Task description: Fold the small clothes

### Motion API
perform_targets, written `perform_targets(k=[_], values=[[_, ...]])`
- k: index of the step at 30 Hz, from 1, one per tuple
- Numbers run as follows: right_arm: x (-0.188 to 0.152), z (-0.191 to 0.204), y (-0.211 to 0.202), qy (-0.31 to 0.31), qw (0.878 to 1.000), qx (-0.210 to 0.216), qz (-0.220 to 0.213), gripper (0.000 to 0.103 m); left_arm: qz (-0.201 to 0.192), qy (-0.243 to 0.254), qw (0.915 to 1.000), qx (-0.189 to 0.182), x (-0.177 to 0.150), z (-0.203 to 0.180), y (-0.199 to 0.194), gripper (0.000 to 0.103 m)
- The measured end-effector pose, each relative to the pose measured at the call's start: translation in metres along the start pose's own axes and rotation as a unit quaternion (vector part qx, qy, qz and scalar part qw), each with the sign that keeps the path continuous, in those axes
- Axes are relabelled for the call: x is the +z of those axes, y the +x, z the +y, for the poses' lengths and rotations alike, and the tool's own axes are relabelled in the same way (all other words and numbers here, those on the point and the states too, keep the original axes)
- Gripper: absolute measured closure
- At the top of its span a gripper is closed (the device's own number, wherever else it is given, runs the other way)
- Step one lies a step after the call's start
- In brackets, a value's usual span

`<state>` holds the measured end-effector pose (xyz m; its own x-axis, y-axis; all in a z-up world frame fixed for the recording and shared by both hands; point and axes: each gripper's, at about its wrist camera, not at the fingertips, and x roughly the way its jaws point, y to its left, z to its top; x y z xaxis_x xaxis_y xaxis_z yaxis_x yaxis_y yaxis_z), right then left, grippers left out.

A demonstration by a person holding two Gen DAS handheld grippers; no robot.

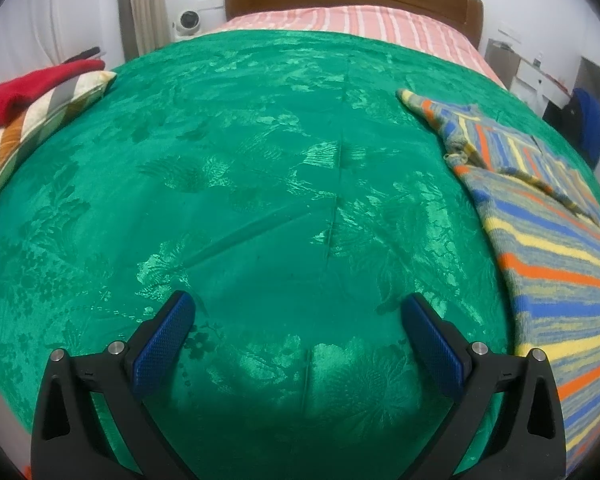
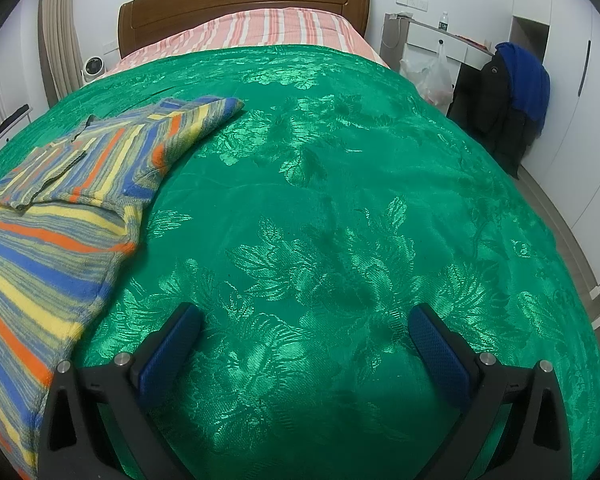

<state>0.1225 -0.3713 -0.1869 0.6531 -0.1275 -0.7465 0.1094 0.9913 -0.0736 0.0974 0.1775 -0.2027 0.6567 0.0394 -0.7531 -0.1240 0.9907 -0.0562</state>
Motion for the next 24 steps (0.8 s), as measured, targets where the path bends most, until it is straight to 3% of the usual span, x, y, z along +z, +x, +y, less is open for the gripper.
perform_targets(k=[12, 20, 24], values=[[0.000, 0.000, 0.000, 0.000, 1.000, 0.000, 0.000, 0.000, -0.004, -0.001, 0.9999, 0.016, -0.001, -0.006, -0.003, 0.000], [0.000, 0.001, -0.001, -0.001, 1.000, -0.002, 0.001, 0.000, -0.007, 0.016, 0.9998, 0.006, -0.003, -0.005, -0.003, 0.000], [0.010, 0.003, -0.006, -0.007, 1.000, -0.013, 0.024, 0.002, 0.017, 0.010, 0.9996, -0.018, 0.006, 0.003, -0.014, 0.002]])
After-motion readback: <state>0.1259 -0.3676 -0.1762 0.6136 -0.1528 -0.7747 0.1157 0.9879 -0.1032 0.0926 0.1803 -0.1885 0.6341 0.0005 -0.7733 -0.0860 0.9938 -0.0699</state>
